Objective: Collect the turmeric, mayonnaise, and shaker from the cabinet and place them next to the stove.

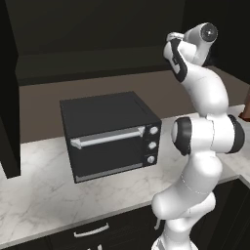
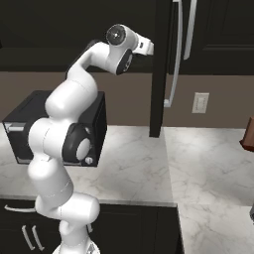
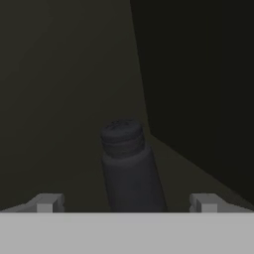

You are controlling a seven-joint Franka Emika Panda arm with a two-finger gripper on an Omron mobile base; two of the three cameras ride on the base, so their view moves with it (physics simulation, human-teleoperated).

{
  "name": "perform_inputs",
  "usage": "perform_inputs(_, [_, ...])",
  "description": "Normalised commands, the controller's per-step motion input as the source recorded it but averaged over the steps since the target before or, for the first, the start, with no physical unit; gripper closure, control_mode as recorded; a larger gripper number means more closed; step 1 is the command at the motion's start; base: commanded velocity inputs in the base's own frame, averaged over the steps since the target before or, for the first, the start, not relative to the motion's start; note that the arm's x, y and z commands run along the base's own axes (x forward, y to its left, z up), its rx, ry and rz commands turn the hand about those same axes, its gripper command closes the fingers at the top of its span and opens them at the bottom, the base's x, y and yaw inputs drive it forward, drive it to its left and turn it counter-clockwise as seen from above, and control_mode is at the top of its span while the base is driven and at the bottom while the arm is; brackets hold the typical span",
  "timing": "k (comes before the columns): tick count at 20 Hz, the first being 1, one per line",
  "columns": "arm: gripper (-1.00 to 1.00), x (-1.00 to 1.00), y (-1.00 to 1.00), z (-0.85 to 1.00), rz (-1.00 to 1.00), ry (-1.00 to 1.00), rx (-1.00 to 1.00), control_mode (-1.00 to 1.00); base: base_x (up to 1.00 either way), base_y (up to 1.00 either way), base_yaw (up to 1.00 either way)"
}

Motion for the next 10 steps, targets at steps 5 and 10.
perform_inputs(5, [-1.00, 0.19, 0.00, -0.02, 0.01, 0.00, 0.00, -1.00, 0.00, 0.00, 0.00])
perform_inputs(10, [-1.00, 0.13, -0.06, 0.00, 0.00, 0.00, 0.00, -1.00, 0.00, 0.00, 0.00])
